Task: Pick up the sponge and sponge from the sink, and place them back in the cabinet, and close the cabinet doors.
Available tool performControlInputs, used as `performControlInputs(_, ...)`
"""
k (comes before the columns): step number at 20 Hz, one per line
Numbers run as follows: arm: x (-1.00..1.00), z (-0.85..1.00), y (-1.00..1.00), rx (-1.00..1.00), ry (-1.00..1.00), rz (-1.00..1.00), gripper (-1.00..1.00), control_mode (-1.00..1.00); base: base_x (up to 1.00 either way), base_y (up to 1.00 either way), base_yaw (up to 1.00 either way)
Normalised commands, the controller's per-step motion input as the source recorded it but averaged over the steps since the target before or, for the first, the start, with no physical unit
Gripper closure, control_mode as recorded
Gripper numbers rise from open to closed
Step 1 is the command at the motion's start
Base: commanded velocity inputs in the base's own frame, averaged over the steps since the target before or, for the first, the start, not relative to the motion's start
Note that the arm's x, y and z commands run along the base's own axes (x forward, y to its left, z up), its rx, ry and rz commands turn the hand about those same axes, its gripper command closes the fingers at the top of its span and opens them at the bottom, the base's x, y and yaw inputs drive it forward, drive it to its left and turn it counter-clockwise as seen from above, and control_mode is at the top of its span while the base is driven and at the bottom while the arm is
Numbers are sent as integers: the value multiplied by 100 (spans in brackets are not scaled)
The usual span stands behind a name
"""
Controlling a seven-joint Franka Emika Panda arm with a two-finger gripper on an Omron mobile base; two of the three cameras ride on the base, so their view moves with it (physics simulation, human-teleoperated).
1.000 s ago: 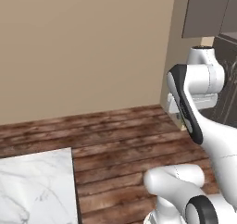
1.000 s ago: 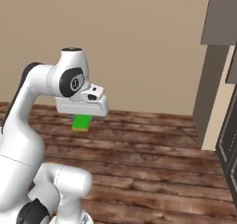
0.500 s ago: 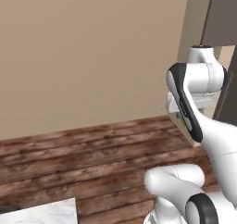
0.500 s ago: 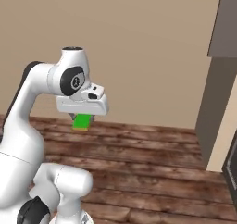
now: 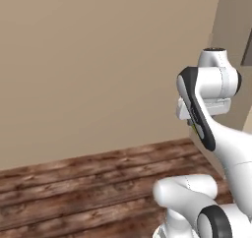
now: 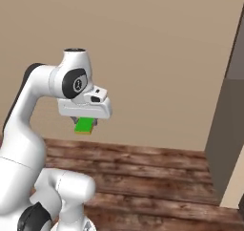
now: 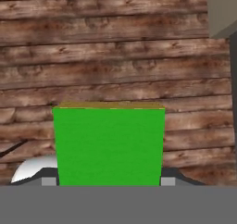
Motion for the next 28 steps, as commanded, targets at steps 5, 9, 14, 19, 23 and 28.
performControlInputs(5,0,0,0,0,0,0,100,100,83,-11,-3)
performControlInputs(9,0,0,0,0,0,0,100,100,69,-11,-11)
performControlInputs(14,0,0,0,0,0,0,100,100,52,-9,-23)
performControlInputs(19,0,0,0,0,0,0,100,100,36,-2,-34)
performControlInputs(23,0,0,0,0,0,0,100,100,13,-1,-44)
performControlInputs(28,0,0,0,0,0,0,100,100,1,0,-53)
